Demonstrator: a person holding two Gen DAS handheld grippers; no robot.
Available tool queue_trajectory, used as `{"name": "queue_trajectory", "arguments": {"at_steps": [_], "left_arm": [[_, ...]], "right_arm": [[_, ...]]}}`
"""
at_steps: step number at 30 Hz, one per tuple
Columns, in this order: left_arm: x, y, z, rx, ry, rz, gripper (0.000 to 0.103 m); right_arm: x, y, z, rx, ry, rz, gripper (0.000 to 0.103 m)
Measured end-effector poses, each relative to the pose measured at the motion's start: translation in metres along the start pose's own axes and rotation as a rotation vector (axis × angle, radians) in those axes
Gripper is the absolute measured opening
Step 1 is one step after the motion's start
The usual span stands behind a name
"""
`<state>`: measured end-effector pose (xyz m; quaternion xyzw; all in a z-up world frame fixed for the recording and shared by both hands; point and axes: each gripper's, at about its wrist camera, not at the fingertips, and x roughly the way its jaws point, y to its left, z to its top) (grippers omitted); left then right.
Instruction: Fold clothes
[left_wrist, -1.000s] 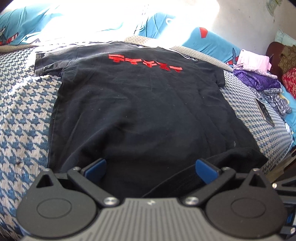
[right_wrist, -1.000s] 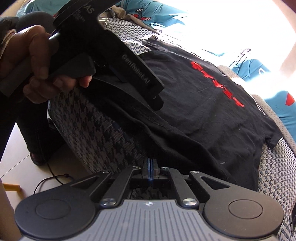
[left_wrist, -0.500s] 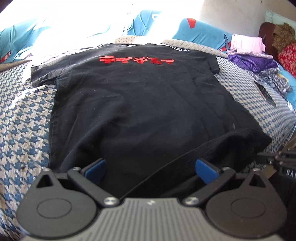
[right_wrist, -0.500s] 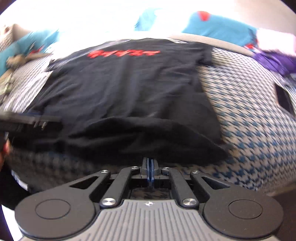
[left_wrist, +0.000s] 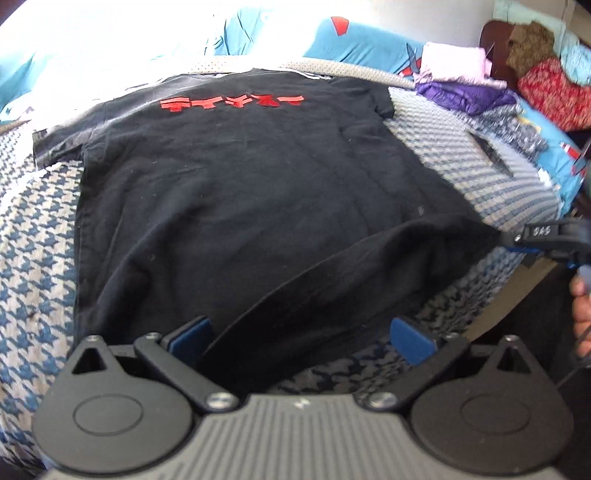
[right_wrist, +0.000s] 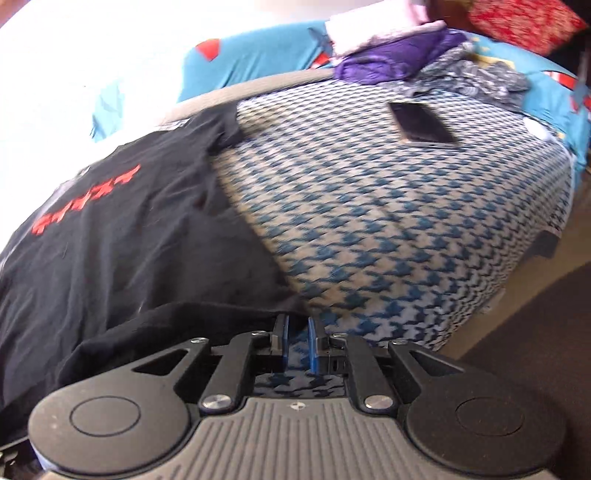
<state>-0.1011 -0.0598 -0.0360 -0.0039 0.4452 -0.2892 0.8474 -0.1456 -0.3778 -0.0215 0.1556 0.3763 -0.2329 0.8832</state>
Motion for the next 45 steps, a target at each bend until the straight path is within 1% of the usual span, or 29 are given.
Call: {"name": "queue_trajectory", "arguments": {"at_steps": [3, 6, 10, 11, 14, 16, 18, 19, 22, 23, 25, 26, 27, 32, 33, 35, 38, 40, 43, 45], "left_arm": [[-0.008, 0.012, 0.004, -0.067, -0.048, -0.005, 0.103], [-0.008, 0.024, 0.006, -0.131, -0.063, 0.031, 0.103], [-0.006, 0.034, 0.010, -0.180, -0.078, 0.088, 0.103], [-0.006, 0.036, 0.011, -0.192, -0.083, 0.098, 0.103], [-0.003, 0.043, 0.012, -0.222, -0.085, 0.130, 0.103], [-0.001, 0.048, 0.012, -0.251, -0.085, 0.141, 0.103], [0.001, 0.052, 0.014, -0.276, -0.092, 0.145, 0.103], [0.001, 0.053, 0.014, -0.283, -0.096, 0.148, 0.103], [0.001, 0.056, 0.015, -0.290, -0.104, 0.175, 0.103], [0.002, 0.057, 0.015, -0.291, -0.103, 0.180, 0.103], [0.004, 0.056, 0.015, -0.281, -0.089, 0.184, 0.103], [0.005, 0.054, 0.015, -0.261, -0.079, 0.193, 0.103], [0.007, 0.051, 0.014, -0.237, -0.067, 0.204, 0.103], [0.011, 0.031, 0.009, -0.110, -0.004, 0.261, 0.103], [0.010, 0.029, 0.007, -0.101, 0.003, 0.261, 0.103], [0.008, 0.027, 0.006, -0.100, 0.016, 0.259, 0.103], [0.005, 0.025, 0.003, -0.102, 0.030, 0.252, 0.103], [0.003, 0.024, 0.001, -0.100, 0.038, 0.246, 0.103], [0.002, 0.021, -0.001, -0.086, 0.040, 0.247, 0.103], [0.001, 0.020, -0.002, -0.085, 0.040, 0.242, 0.103]], "right_arm": [[-0.002, -0.004, 0.001, 0.021, -0.027, -0.004, 0.010], [-0.007, 0.001, 0.001, -0.005, -0.028, 0.007, 0.010], [-0.016, 0.007, 0.002, -0.041, -0.053, 0.043, 0.013], [-0.019, 0.010, 0.003, -0.055, -0.061, 0.061, 0.015], [-0.019, 0.020, 0.008, -0.104, -0.072, 0.164, 0.018], [-0.015, 0.028, 0.015, -0.140, -0.074, 0.229, 0.021], [-0.005, 0.041, 0.023, -0.195, -0.064, 0.275, 0.021], [-0.001, 0.046, 0.026, -0.212, -0.058, 0.285, 0.021], [0.018, 0.068, 0.032, -0.280, 0.007, 0.333, 0.021], [0.022, 0.075, 0.030, -0.296, 0.024, 0.335, 0.022], [0.028, 0.084, 0.024, -0.333, 0.057, 0.304, 0.022], [0.031, 0.088, 0.020, -0.351, 0.073, 0.287, 0.022], [0.030, 0.089, 0.016, -0.367, 0.074, 0.288, 0.022], [0.010, 0.083, -0.005, -0.448, 0.104, 0.324, 0.026], [0.006, 0.081, -0.009, -0.463, 0.116, 0.331, 0.027], [0.000, 0.075, -0.017, -0.484, 0.157, 0.347, 0.032], [-0.005, 0.066, -0.027, -0.471, 0.219, 0.368, 0.032], [-0.010, 0.060, -0.028, -0.432, 0.208, 0.397, 0.032], [-0.016, 0.060, -0.019, -0.369, 0.153, 0.470, 0.032], [-0.015, 0.070, -0.013, -0.367, 0.105, 0.473, 0.032]]}}
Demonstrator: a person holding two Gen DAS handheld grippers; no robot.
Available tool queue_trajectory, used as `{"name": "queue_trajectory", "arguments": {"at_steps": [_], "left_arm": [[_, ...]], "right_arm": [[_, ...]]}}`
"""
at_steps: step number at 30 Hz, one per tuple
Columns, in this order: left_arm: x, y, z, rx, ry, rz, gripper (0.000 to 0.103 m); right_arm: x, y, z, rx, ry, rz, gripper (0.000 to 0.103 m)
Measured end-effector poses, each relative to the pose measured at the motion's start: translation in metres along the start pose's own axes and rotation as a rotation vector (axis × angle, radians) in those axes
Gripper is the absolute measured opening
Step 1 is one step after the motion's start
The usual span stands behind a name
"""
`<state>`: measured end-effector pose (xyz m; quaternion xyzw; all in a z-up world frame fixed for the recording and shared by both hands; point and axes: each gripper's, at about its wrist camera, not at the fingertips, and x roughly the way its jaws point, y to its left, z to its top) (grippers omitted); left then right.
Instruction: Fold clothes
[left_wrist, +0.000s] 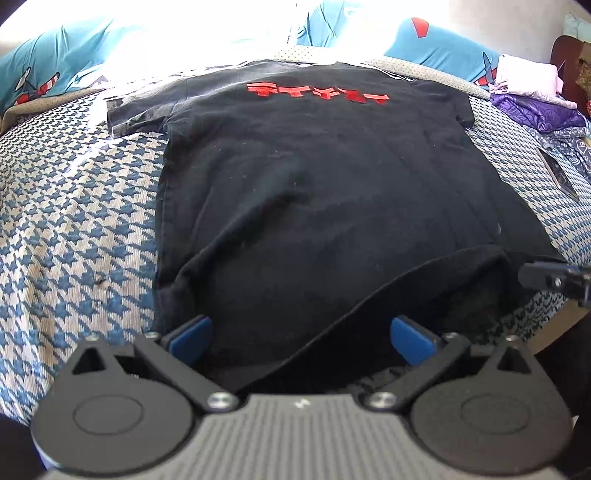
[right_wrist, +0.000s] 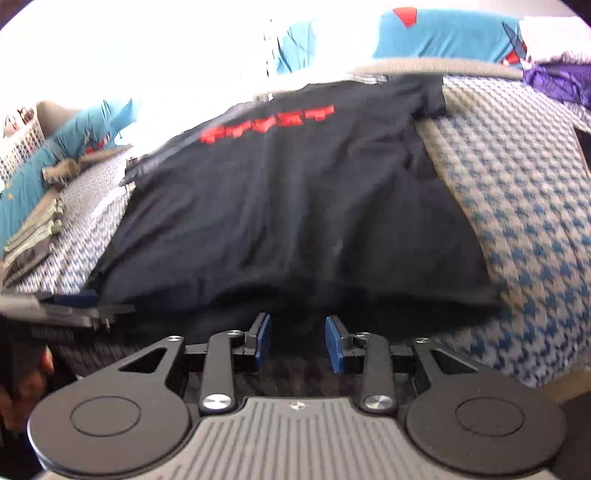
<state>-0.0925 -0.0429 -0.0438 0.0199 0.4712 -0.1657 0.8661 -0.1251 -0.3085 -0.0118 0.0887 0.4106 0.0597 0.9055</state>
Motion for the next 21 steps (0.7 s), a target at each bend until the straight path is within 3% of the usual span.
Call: {"name": "queue_trajectory", "arguments": {"at_steps": [3, 8, 15, 21], "left_arm": [[-0.002, 0.001, -0.002, -0.004, 0.000, -0.013, 0.103], [-0.006, 0.002, -0.005, -0.011, 0.000, -0.040, 0.103], [-0.018, 0.014, -0.002, -0.103, -0.054, -0.107, 0.103], [-0.018, 0.021, 0.007, -0.157, -0.088, -0.085, 0.103]], "right_arm": [[0.013, 0.010, 0.014, -0.015, -0.037, -0.010, 0.032], [0.039, 0.018, 0.027, -0.011, -0.025, -0.003, 0.032], [0.036, 0.027, 0.016, -0.102, 0.098, 0.029, 0.034], [0.020, 0.022, -0.013, -0.135, 0.201, 0.098, 0.037]]}}
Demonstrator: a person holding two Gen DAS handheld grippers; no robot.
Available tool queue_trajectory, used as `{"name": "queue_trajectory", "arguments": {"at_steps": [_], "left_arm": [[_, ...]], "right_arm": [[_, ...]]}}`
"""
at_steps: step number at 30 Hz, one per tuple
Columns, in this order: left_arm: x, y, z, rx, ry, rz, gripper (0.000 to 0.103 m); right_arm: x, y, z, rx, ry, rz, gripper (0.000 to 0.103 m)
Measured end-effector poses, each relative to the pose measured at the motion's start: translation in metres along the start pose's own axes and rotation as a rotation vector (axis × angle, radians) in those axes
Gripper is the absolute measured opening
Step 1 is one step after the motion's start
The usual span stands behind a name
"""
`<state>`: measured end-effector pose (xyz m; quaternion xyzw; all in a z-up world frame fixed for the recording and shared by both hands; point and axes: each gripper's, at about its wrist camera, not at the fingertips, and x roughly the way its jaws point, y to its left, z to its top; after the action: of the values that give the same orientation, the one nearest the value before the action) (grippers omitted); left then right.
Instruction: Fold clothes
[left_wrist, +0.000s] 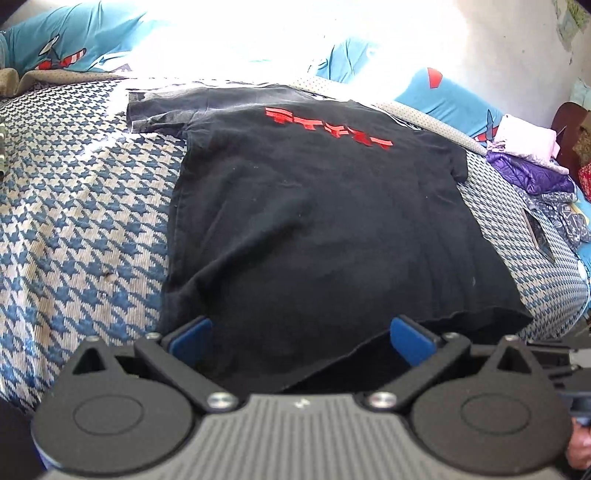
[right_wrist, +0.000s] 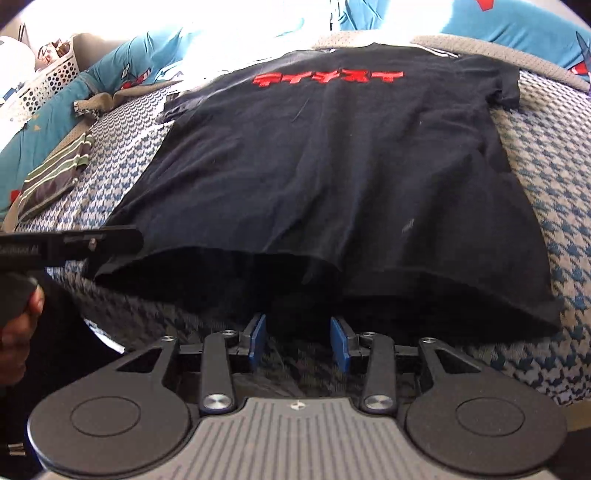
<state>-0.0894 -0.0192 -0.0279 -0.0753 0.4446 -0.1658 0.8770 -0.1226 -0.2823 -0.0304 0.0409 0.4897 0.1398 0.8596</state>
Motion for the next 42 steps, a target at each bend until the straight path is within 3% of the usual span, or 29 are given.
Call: {"name": "queue_trajectory", "arguments": {"at_steps": [2, 6, 11, 16, 19, 22, 25, 34, 36, 38, 42], "left_arm": [[0.002, -0.001, 0.003, 0.007, -0.006, 0.004, 0.103], [0.010, -0.002, 0.006, 0.004, 0.007, 0.029, 0.103], [0.019, -0.007, 0.000, 0.051, 0.044, 0.072, 0.103], [0.019, -0.016, -0.007, 0.129, 0.058, 0.084, 0.103], [0.017, -0.021, -0.011, 0.163, 0.066, 0.089, 0.103], [0.012, -0.021, -0.012, 0.149, 0.048, 0.078, 0.103], [0.007, -0.017, -0.007, 0.106, 0.011, 0.057, 0.103], [0.015, -0.021, -0.008, 0.114, 0.032, 0.041, 0.103], [0.016, -0.020, -0.009, 0.111, 0.044, 0.052, 0.103], [0.017, -0.018, -0.010, 0.103, 0.058, 0.073, 0.103], [0.014, -0.014, -0.010, 0.087, 0.058, 0.094, 0.103]], "right_arm": [[-0.004, -0.003, -0.006, 0.027, -0.014, 0.012, 0.037], [-0.019, -0.009, 0.003, 0.075, -0.123, 0.067, 0.037], [-0.009, -0.004, 0.026, 0.096, -0.217, -0.014, 0.037], [0.012, -0.004, 0.032, 0.068, -0.195, -0.106, 0.037], [0.011, -0.005, 0.029, 0.016, -0.131, -0.126, 0.039], [0.002, -0.003, 0.018, 0.007, -0.063, -0.074, 0.046], [-0.009, -0.014, -0.002, 0.056, -0.036, -0.021, 0.046], [-0.027, -0.024, 0.000, 0.151, -0.208, -0.107, 0.048], [-0.018, -0.025, 0.004, 0.160, -0.167, -0.149, 0.050], [-0.007, -0.028, 0.005, 0.184, -0.069, -0.195, 0.051], [-0.011, -0.027, -0.001, 0.172, -0.044, -0.170, 0.054]]}}
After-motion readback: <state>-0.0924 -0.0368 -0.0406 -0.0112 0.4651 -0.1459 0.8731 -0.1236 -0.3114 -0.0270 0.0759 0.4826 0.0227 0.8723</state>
